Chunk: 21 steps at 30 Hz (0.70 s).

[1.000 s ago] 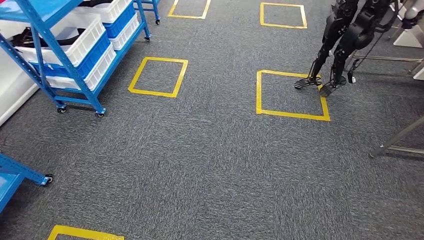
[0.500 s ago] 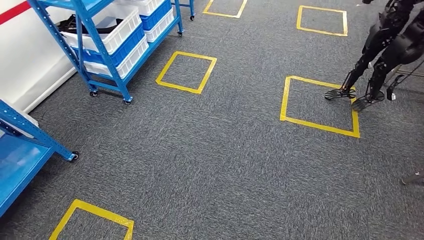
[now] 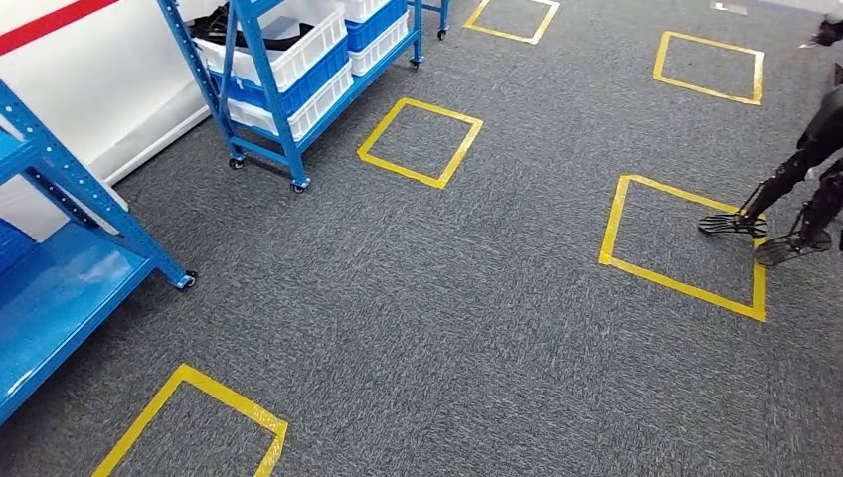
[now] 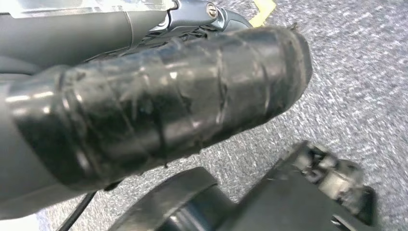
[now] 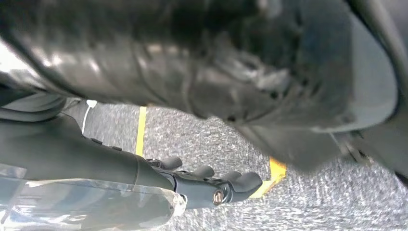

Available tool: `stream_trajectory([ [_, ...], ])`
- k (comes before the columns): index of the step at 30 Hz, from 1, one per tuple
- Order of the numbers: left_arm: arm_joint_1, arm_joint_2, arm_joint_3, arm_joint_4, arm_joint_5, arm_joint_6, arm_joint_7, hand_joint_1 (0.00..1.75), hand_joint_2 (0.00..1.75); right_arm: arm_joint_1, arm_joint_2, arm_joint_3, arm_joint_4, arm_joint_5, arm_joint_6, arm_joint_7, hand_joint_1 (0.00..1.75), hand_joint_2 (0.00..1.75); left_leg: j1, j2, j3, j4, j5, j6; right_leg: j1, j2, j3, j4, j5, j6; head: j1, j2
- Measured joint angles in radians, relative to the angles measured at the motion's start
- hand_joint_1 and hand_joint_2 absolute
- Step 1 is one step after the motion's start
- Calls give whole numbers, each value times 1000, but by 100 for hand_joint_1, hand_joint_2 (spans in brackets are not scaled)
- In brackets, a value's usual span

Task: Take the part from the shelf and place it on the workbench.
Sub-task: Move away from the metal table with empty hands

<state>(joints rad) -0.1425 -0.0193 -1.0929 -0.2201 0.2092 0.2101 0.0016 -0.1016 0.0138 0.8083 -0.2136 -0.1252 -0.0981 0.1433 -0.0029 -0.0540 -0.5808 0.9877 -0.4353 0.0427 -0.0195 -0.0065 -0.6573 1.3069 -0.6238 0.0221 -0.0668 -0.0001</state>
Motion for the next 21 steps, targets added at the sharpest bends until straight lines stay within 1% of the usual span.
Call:
stream_trajectory([
  [1, 3, 0, -1, 0, -1, 2, -2, 0, 0, 0, 0, 0, 0, -2, 0, 0, 0, 0, 0, -9, 1, 2, -2, -1, -1, 1, 10, -30, 24, 0, 0, 0],
  [2, 8, 0, -1, 0, -2, 3, -4, 0, 0, 2, 0, 0, 0, -6, 0, 1, 0, 0, 1, -25, -1, 9, -6, -6, -4, 28, 33, -93, 60, -1, 0, 0],
  [3, 13, 0, -5, 0, -5, 5, -6, 0, 0, 1, 0, 0, 1, -10, 3, 1, 0, 0, 3, -54, -7, 16, -8, -17, -5, 47, 57, -160, 97, -4, 0, 0],
  [4, 17, 1, -8, 0, -8, 6, -6, 0, 0, 1, 1, 0, 1, -13, 6, 2, 0, 0, 6, -78, -14, 23, -11, -28, -8, 62, 81, -219, 124, -10, 0, 0],
  [5, 21, 1, -12, 0, -10, 6, -6, 0, 0, 0, 2, -1, 1, -15, 10, 4, 0, 0, 6, -78, -24, 36, -17, -39, -10, 72, 100, -260, 139, -17, -1, 0],
  [6, 22, 2, -16, 0, -11, 6, -6, 0, 0, -1, 3, -1, 2, -16, 12, 5, 0, 0, 7, -61, -38, 58, -27, -48, -9, 54, 105, -268, 140, -25, -5, 0],
  [7, 22, 2, -17, 0, -12, 7, -6, 0, 0, 0, 4, -1, 2, -16, 12, 5, 0, 0, 6, -26, -60, 101, -49, -52, -9, 39, 110, -272, 141, -32, -9, 0],
  [8, 20, 2, -17, 0, -12, 7, -6, 0, 0, 1, 4, -1, 2, -17, 13, 6, 0, 0, 5, 12, -91, 161, -76, -56, -6, 23, 113, -274, 140, -36, -12, 0],
  [9, 19, 2, -18, 0, -11, 7, -6, 0, 0, 2, 4, -1, 2, -18, 14, 6, 0, 0, 7, 31, -127, 227, -102, -60, -3, 7, 115, -274, 137, -40, -14, 0],
  [10, 18, 2, -18, 0, -10, 7, -6, 0, 0, 2, 4, -1, 2, -19, 15, 6, 0, 0, 9, 41, -158, 282, -119, -62, 0, -9, 116, -274, 135, -41, -14, 0],
  [11, 19, 2, -19, 0, -8, 7, -6, 0, 0, 2, 4, -1, 2, -20, 16, 6, 0, 0, 10, 45, -171, 302, -116, -63, 1, -25, 119, -274, 132, -42, -14, 0],
  [12, 20, 2, -19, 0, -5, 6, -5, 0, 0, 2, 4, -1, 2, -21, 18, 7, 0, 0, 11, 48, -164, 286, -97, -63, 2, -39, 122, -274, 129, -41, -14, 0],
  [13, 22, 2, -19, 0, -2, 6, -5, 0, 0, 1, 4, -1, 2, -22, 20, 8, 0, 0, 11, 54, -139, 237, -66, -61, 2, -51, 126, -274, 125, -40, -14, 0],
  [14, 22, 2, -19, 0, 0, 6, -4, 0, 0, 1, 5, -1, 2, -23, 23, 9, 0, 0, 9, 74, -101, 164, -35, -56, 3, -62, 131, -274, 121, -37, -14, 0],
  [15, 20, 2, -19, 0, 0, 6, -1, 0, 0, 0, 6, -1, 2, -24, 26, 11, 0, 0, 4, 93, -67, 103, -14, -50, 5, -73, 136, -274, 117, -32, -14, 0],
  [16, 16, 2, -19, 0, 0, 6, 1, 0, 0, 0, 6, -1, 2, -24, 31, 12, 0, 0, 0, 107, -44, 60, -4, -44, 6, -81, 139, -274, 113, -27, -13, 0],
  [17, 13, 1, -19, 0, 2, 5, 4, 0, 0, -1, 7, -1, 2, -25, 35, 14, 0, 0, -5, 116, -32, 37, -2, -38, 7, -89, 142, -275, 109, -21, -13, 0],
  [19, 10, 1, -19, 0, 14, 4, 3, 0, 0, -4, 8, -1, 2, -25, 44, 17, 0, 0, -10, 97, -32, 33, -4, -29, 8, -103, 149, -280, 106, -12, -13, 0],
  [20, 11, 0, -19, 0, 27, 4, 0, 0, 0, -7, 9, -1, 2, -25, 48, 19, 0, 0, -8, 87, -28, 27, -2, -24, 7, -109, 154, -280, 102, -7, -13, 0],
  [21, 12, -1, -19, 0, 43, 6, -4, 0, 0, -8, 10, -1, 2, -25, 51, 21, 0, 0, -4, 77, -22, 19, 1, -18, 6, -100, 153, -270, 93, -3, -11, 0],
])
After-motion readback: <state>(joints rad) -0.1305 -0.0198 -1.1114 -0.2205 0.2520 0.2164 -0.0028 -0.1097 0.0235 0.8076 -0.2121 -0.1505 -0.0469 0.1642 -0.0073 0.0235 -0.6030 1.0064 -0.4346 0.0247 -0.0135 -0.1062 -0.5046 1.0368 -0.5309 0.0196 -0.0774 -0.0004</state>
